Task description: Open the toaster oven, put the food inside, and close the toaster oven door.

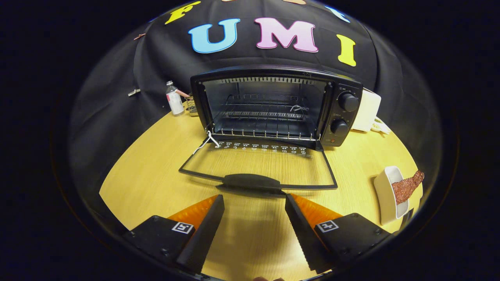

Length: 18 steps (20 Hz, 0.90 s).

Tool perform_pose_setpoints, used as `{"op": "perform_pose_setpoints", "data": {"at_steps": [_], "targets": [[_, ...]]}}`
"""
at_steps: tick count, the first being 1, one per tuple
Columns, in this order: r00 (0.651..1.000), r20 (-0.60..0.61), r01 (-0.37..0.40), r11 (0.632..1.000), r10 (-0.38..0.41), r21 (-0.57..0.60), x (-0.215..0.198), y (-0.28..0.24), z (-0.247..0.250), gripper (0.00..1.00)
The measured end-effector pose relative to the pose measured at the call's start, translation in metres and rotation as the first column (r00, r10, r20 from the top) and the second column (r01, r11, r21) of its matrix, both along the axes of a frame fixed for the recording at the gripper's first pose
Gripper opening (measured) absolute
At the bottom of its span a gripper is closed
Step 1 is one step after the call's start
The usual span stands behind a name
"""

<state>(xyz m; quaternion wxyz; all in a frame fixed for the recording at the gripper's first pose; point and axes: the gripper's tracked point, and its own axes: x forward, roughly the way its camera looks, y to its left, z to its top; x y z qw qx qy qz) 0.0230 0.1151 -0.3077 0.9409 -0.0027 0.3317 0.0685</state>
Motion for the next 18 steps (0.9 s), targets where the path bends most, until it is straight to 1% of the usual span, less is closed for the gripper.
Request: {"op": "perform_pose_setpoints", "data": {"at_steps": [3, 5, 6, 9, 11, 13, 15, 18], "targets": [[0.999, 0.036, -0.039, 0.999, 0.039, -0.001, -0.005, -0.003, 0.029, 0.98], [0.995, 0.071, -0.066, 0.996, 0.062, 0.055, -0.01, -0.003, 0.058, 0.98], [0.993, 0.096, -0.073, 0.995, 0.067, 0.062, -0.012, -0.008, 0.073, 0.98], [0.982, 0.168, -0.088, 0.996, 0.081, 0.033, -0.018, -0.036, 0.116, 0.98], [0.977, 0.198, -0.08, 0.997, 0.079, -0.005, -0.022, -0.065, 0.14, 0.98], [0.973, 0.215, -0.088, 0.996, 0.087, -0.005, -0.026, -0.087, 0.158, 0.97], [0.97, 0.236, -0.051, 0.999, 0.053, -0.016, -0.023, -0.118, 0.168, 0.97], [0.976, 0.217, 0.017, 1.0, -0.011, -0.022, -0.027, -0.167, 0.168, 0.97]]}}
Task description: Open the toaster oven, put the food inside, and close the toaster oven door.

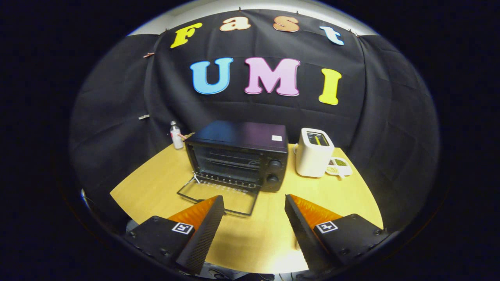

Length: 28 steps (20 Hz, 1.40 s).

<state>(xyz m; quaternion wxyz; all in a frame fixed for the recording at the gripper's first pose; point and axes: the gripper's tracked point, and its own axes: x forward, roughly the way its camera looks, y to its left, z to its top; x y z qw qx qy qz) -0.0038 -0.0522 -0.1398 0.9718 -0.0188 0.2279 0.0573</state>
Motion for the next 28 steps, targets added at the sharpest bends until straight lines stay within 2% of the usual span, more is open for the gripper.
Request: {"op": "perform_pose_setpoints", "data": {"at_steps": [5, 10, 14, 22, 23, 24, 25, 27, 28], "targets": [[0.995, -0.059, 0.081, 0.996, -0.079, 0.034, 0.004, -0.085, -0.014, 0.97], [0.983, -0.155, 0.114, 0.99, -0.1, 0.084, 0.017, -0.155, -0.047, 0.97], [0.965, -0.258, 0.093, 0.984, -0.051, 0.152, 0.023, -0.185, -0.086, 0.99], [0.904, -0.419, 0.07, 0.936, 0.086, 0.344, 0.03, -0.189, -0.143, 0.95], [0.9, -0.424, 0.06, 0.932, 0.104, 0.357, 0.03, -0.186, -0.148, 0.86], [0.895, -0.43, 0.053, 0.928, 0.119, 0.368, 0.031, -0.184, -0.151, 0.81], [0.891, -0.434, 0.051, 0.924, 0.129, 0.379, 0.031, -0.183, -0.153, 0.67], [0.885, -0.446, 0.056, 0.919, 0.135, 0.39, 0.03, -0.182, -0.155, 0.65], [0.877, -0.461, 0.067, 0.917, 0.133, 0.392, 0.028, -0.186, -0.158, 0.53]]}}
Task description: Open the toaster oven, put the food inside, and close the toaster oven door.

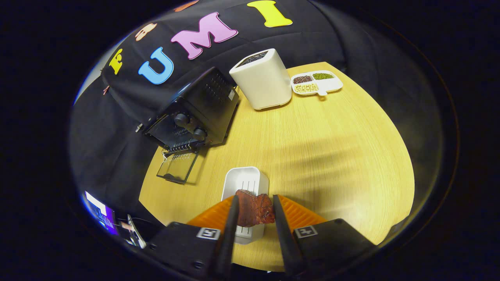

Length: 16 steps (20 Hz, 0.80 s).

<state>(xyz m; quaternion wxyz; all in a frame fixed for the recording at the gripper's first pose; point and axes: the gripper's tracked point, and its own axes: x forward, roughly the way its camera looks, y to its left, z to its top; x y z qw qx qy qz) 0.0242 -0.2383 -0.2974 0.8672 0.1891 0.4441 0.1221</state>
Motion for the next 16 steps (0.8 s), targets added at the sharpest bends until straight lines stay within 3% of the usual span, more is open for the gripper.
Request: {"op": "perform_pose_setpoints", "data": {"at_steps": [1, 3, 5, 11, 16], "targets": [[1.0, -0.021, 0.005, 1.0, -0.005, 0.006, -0.002, -0.002, -0.003, 0.42], [0.998, -0.066, 0.028, 0.998, -0.025, 0.05, -0.001, -0.001, -0.004, 0.32], [0.995, -0.078, 0.064, 0.995, -0.058, 0.075, 0.002, -0.005, 0.002, 0.32], [0.995, -0.097, 0.046, 0.995, -0.037, 0.085, 0.003, 0.004, 0.007, 0.18], [0.994, -0.086, 0.066, 0.998, -0.065, 0.008, -0.001, 0.004, 0.018, 0.13]]}}
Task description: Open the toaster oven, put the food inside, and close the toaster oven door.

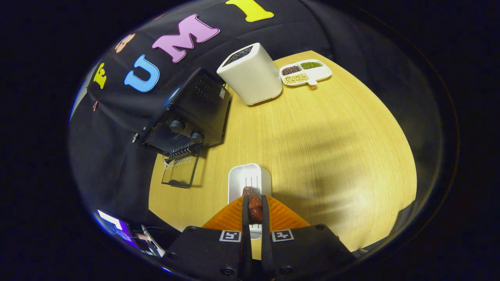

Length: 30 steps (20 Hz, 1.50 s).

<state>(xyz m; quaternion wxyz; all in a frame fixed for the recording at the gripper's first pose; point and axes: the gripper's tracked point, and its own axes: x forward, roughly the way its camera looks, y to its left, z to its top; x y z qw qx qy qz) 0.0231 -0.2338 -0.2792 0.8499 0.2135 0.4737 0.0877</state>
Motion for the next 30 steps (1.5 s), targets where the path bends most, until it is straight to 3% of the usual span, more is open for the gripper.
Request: {"op": "perform_pose_setpoints", "data": {"at_steps": [6, 15, 22, 30], "targets": [[0.992, 0.052, 0.114, 0.993, -0.113, -0.02, -0.009, 0.006, 0.041, 0.13], [0.954, 0.207, 0.212, 0.976, -0.219, 0.055, -0.016, 0.095, 0.119, 0.13], [0.944, 0.203, 0.217, 0.952, -0.261, 0.215, -0.027, 0.185, 0.127, 0.13], [0.941, 0.263, 0.14, 0.953, -0.212, 0.27, 0.025, 0.269, 0.121, 0.13]]}}
